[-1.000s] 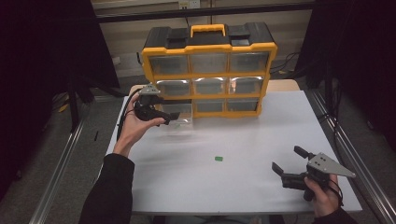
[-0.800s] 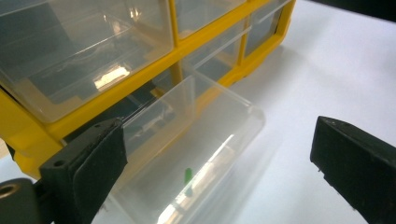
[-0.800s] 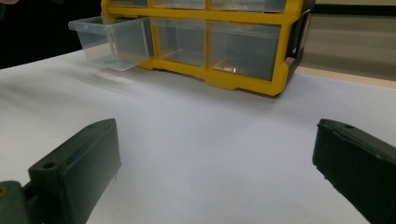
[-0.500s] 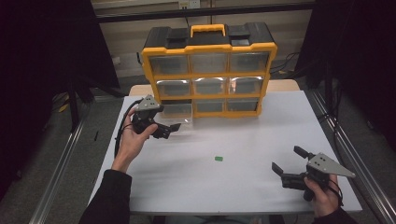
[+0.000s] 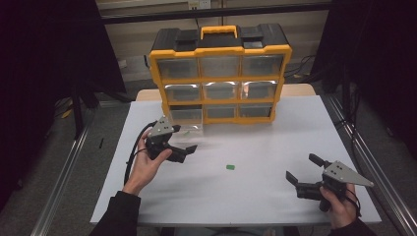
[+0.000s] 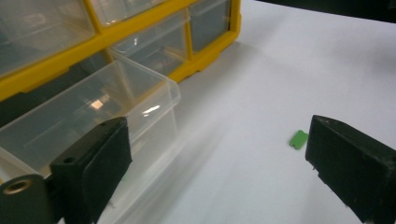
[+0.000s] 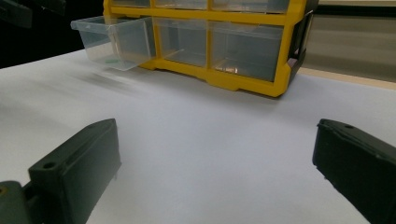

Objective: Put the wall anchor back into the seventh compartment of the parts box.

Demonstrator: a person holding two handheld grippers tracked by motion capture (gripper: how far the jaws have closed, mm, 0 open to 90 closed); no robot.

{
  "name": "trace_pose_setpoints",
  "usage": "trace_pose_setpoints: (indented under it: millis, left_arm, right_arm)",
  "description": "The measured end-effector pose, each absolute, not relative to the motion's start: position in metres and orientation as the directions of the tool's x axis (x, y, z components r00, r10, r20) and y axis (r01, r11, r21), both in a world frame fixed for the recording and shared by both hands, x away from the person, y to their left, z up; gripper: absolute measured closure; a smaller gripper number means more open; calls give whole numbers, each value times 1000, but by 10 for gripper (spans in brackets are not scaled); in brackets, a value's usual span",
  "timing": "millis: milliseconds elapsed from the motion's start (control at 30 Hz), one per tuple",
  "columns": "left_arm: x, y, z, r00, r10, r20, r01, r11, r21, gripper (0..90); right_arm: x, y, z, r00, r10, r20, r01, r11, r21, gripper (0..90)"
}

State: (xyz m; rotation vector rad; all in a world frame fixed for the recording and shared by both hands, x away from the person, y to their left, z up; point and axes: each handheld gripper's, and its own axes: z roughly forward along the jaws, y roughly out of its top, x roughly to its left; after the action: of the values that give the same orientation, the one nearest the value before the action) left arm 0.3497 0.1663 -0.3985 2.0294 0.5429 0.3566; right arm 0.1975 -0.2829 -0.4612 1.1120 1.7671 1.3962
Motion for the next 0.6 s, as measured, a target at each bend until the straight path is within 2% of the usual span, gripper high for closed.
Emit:
trace_pose_setpoints:
  millis: [533,600]
  left_arm:
    - [338,137,-413,915,403,24,207,-520,829,53]
    - [338,133,-415,925,380,-1,217,-526,823,55]
  right_arm:
    - [197,-283,-461,-454,890,32,233,84,969,4]
    - [197,-283,-461,-454,890,32,234,85,969,5]
